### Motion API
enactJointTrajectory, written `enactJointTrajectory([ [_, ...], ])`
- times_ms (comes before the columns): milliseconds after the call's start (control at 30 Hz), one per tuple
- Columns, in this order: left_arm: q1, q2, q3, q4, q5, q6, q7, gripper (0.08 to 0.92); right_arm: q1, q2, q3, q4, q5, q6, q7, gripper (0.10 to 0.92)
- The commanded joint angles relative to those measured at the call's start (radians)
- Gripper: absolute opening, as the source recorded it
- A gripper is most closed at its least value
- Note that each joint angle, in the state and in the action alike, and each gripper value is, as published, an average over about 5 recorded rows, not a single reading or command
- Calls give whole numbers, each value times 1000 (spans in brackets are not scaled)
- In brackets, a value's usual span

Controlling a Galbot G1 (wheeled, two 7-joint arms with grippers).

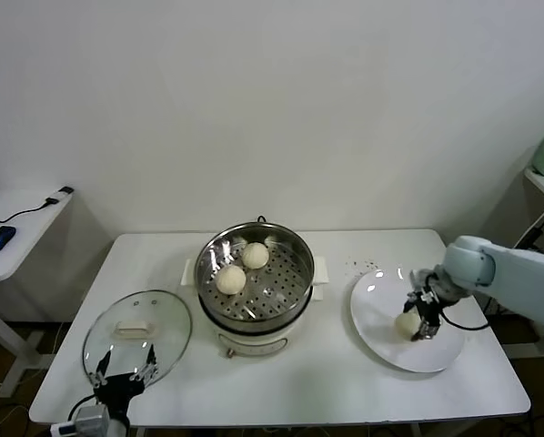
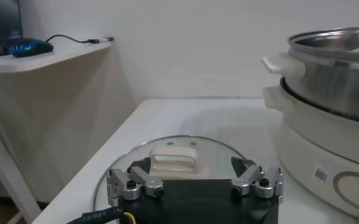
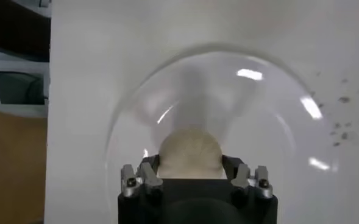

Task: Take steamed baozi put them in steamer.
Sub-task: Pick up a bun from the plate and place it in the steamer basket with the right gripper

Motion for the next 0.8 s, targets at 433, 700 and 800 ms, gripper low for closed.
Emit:
enactJointTrajectory([
  [433,12,1,-2,-17,3,0,-1,823,583,597,-45,97,79,503,-159,693],
  [700,25,-3,-8,-27,5,-1,-2,823,367,754,1,98,-205,694,-136,687],
  [800,27,-4,-11,-31,4,-1,-3,823,303,782,-1,84,-268,680,-106,687],
])
